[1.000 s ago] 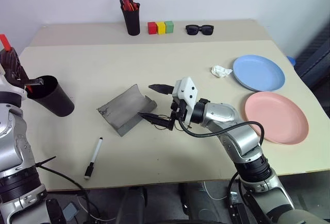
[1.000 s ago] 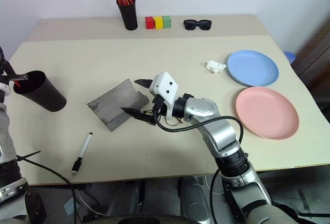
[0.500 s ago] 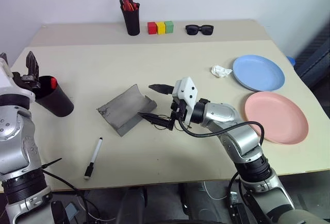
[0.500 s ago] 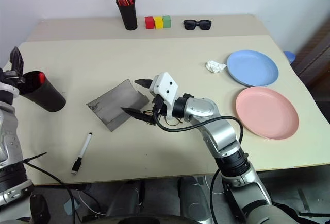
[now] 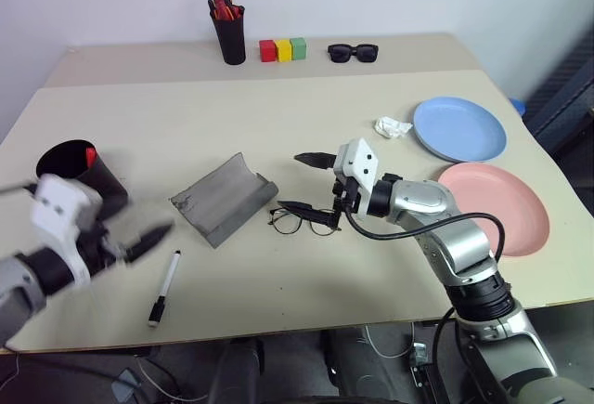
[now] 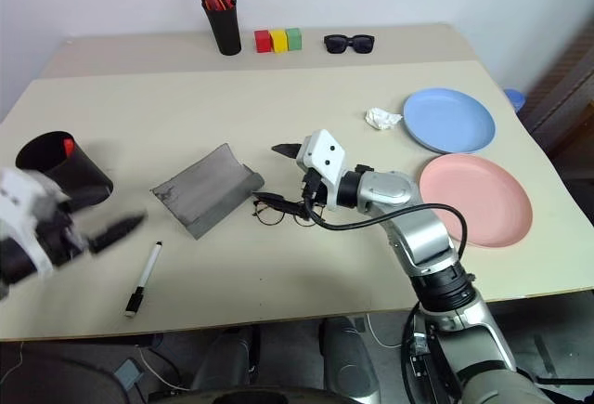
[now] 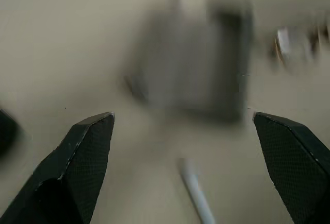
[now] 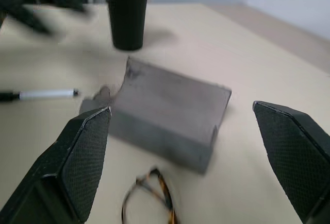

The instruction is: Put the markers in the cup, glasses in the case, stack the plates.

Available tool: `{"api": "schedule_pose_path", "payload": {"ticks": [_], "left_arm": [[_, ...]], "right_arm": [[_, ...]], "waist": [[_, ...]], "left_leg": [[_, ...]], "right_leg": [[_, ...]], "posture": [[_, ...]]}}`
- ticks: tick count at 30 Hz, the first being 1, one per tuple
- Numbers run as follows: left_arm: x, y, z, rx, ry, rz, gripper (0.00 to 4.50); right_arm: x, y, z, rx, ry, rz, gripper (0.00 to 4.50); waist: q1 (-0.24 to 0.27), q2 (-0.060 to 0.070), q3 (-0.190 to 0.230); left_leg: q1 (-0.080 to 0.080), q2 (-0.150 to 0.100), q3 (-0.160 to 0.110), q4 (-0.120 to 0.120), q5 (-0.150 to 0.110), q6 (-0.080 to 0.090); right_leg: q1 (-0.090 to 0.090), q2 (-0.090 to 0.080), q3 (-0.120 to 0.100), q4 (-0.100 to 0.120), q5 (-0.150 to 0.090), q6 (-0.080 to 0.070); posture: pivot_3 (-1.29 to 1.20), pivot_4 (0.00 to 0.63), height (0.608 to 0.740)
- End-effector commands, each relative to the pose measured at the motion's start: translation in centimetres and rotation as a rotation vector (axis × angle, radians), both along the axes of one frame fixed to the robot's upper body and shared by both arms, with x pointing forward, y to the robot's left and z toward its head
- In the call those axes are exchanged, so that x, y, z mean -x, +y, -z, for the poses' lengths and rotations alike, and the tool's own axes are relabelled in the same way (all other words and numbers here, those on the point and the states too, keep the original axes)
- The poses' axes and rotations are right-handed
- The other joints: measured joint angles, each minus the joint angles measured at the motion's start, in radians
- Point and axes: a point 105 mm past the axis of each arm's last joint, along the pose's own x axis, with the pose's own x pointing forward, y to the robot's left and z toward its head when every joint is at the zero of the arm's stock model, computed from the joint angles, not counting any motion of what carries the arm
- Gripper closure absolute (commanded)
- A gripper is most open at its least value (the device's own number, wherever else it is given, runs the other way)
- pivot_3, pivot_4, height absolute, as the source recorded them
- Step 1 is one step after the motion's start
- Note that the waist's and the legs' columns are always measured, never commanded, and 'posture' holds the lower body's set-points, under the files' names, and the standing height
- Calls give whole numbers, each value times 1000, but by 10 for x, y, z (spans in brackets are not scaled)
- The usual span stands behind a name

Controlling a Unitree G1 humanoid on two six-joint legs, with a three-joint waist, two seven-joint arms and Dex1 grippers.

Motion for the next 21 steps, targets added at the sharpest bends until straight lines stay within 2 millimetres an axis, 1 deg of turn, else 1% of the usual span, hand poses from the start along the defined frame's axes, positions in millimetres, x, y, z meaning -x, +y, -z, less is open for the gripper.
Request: {"api": "schedule_pose_path", "payload": {"ticks": [1,3,6,12,13,16,19,21], "left_arm": [[8,-10,6,-64,60,50,11],[14,-16,16,-76,141,66,11],[6,-12,30,-105,188,4,11],[-2,-11,44,-93,271,-61,11],[-3,-14,46,-74,283,-59,11],[-5,-23,51,-47,314,-49,838],[-3,-23,57,-80,338,-58,2349],[-6,-18,58,-91,333,-89,3383]], "right_arm": [[5,-3,-11,8,-50,-56,0],[11,-5,-8,35,-24,-99,0],[27,-7,-4,70,12,-189,0],[30,-4,-4,65,4,-185,0],[31,-3,-4,62,3,-184,0],[32,0,-3,57,1,-185,0],[33,2,-4,47,-3,-182,0],[33,3,-4,45,-3,-181,0]], "waist": [[0,0,0],[-1,0,0],[1,1,1],[-3,0,0],[-3,0,0],[1,0,0],[1,0,0],[1,0,0]], "left_leg": [[0,0,0,0,0,0],[0,0,0,0,0,0],[0,0,0,0,0,0],[0,0,0,-1,0,0],[0,0,0,-1,0,0],[-1,0,0,-1,0,0],[-1,0,0,0,0,0],[0,0,0,-1,0,0]], "right_leg": [[0,0,0,0,0,0],[0,0,0,0,0,0],[0,-1,0,0,0,0],[-1,0,0,0,0,0],[-1,0,0,0,0,0],[-1,0,0,0,0,0],[-1,0,0,0,0,0],[-1,0,0,0,0,0]], "posture": [[0,150,740],[0,150,740],[0,150,740],[0,150,740],[0,150,740],[0,150,740],[0,150,740],[0,150,740]]}}
